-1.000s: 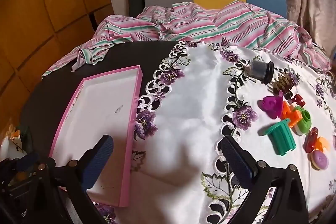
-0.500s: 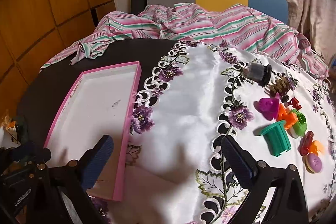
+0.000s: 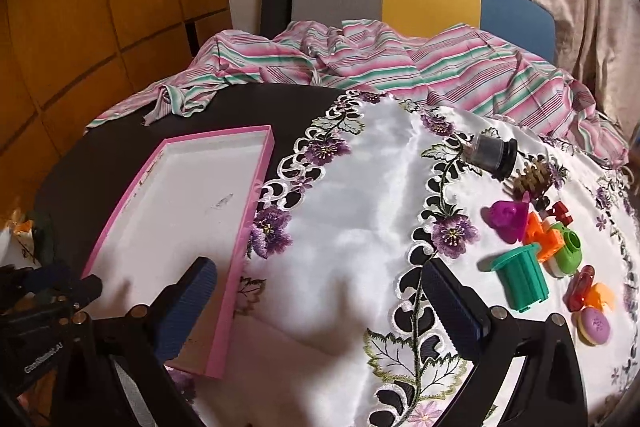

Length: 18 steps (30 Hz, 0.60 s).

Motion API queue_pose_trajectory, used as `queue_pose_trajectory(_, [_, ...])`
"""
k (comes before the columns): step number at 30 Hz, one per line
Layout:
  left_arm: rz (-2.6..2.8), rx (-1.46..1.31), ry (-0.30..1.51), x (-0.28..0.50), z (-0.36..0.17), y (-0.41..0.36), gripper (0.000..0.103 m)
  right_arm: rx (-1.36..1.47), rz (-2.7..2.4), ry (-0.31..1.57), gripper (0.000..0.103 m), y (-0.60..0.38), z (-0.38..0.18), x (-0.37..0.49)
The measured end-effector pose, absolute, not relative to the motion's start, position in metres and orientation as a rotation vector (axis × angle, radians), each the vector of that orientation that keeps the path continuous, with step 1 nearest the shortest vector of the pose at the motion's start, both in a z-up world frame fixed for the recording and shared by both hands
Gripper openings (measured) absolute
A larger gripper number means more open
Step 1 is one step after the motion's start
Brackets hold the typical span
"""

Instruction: Organize rigid objects

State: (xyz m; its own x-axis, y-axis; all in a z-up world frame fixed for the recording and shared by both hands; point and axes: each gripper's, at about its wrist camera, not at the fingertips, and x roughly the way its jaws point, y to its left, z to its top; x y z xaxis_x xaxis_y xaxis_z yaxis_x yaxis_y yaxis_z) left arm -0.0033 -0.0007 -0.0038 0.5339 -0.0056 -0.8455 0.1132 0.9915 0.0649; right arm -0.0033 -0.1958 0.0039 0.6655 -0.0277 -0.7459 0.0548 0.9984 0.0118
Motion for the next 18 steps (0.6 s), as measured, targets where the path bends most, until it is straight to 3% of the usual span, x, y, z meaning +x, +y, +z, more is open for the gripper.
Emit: queue_pose_trajectory(18, [-0.216, 0.195, 1.035, -0.013, -0.019, -0.031, 0.044, 0.175, -0.153, 0.848, 0.101, -0.269, 0.008, -0.021])
